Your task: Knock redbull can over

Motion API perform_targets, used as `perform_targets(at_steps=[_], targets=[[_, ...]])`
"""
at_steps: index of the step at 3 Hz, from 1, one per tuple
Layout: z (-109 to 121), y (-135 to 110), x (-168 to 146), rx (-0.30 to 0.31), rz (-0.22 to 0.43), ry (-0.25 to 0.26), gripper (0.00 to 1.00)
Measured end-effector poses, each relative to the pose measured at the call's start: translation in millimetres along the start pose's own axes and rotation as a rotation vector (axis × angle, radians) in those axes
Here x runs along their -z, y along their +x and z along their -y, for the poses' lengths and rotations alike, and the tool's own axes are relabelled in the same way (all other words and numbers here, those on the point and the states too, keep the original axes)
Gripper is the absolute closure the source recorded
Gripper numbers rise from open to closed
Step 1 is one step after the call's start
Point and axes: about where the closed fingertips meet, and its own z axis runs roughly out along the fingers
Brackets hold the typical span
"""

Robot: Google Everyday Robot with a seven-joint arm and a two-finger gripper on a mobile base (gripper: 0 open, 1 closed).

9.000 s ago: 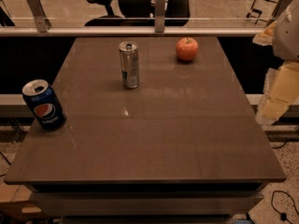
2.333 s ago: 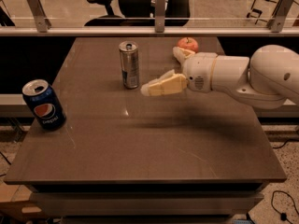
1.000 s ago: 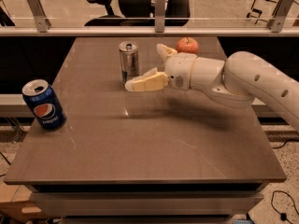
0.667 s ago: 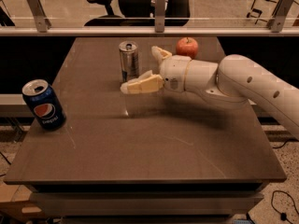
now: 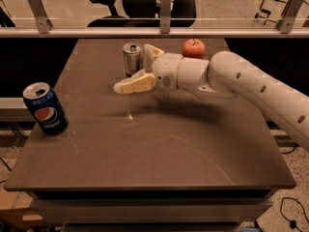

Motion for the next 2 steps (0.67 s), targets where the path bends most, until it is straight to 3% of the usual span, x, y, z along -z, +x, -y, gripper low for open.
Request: perform_targets(at_steps=[1, 2], targets=[[0.1, -0.1, -0.5, 0.001, 0.0, -0.001, 0.0], [-1.7, -0.9, -2.6, 0.001, 0.001, -0.005, 0.19]])
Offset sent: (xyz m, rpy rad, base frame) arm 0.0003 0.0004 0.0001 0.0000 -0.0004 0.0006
